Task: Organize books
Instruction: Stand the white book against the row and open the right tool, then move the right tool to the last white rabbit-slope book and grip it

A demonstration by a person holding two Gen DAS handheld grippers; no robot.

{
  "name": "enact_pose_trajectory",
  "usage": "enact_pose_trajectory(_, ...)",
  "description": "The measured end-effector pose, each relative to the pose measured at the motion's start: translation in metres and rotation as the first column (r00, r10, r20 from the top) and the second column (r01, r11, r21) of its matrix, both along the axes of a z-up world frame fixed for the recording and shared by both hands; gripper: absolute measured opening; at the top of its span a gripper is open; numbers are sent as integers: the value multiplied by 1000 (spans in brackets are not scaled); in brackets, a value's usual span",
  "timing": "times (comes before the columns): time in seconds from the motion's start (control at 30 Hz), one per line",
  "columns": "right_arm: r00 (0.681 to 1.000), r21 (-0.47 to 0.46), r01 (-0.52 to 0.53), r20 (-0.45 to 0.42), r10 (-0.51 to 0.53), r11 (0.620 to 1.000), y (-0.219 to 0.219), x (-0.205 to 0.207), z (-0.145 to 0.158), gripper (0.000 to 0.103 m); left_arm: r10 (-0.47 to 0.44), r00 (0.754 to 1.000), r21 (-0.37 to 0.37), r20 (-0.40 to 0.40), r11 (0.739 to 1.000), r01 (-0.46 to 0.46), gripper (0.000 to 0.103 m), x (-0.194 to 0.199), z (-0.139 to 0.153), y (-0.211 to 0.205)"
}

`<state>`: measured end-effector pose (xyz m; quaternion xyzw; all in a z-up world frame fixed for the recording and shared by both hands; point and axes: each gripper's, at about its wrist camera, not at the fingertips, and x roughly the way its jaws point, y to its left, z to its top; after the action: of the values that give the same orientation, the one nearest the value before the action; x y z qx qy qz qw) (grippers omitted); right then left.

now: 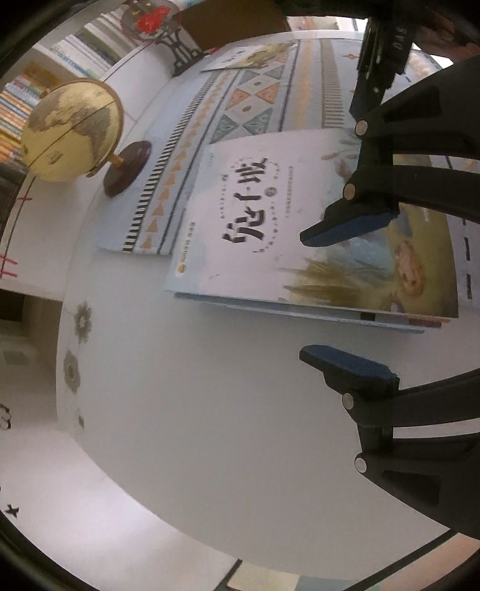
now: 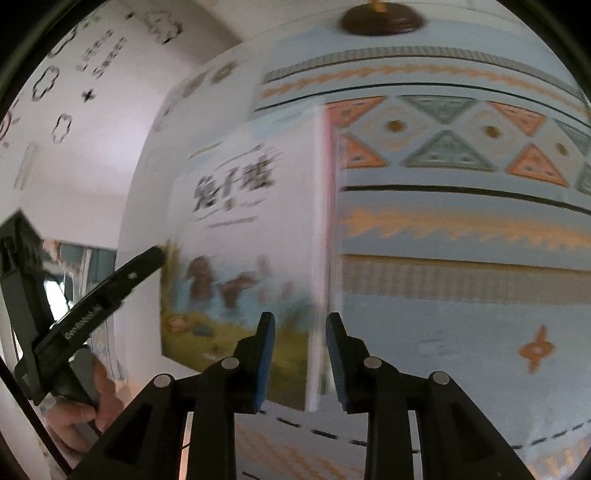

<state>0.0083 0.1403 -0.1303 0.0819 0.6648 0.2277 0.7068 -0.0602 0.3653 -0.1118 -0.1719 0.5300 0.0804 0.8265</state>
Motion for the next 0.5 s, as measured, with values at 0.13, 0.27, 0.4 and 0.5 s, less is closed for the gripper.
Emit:
enact_pose_trajectory(0.13,994,43,104,-45,-102,994,-54,13,-6,28,-1,1000,17,31,1000,0,53,13,19,-14)
enact_pose_trajectory(0.27,975,151,222,-56,-216,963,-119,26,-4,28,-58,997,57,47,997,55,56,44,36,-54)
enact_pose_trajectory(0.4,955,259,282,16,-296,924,-185,36,13,28,-184,981,55,56,982,181,56,92,50,-120)
enact_pose_trajectory(0.5,920,322,345,69,-385,882,-245,45,24,28,-269,962,49,51,963,266,56,125,52,-173)
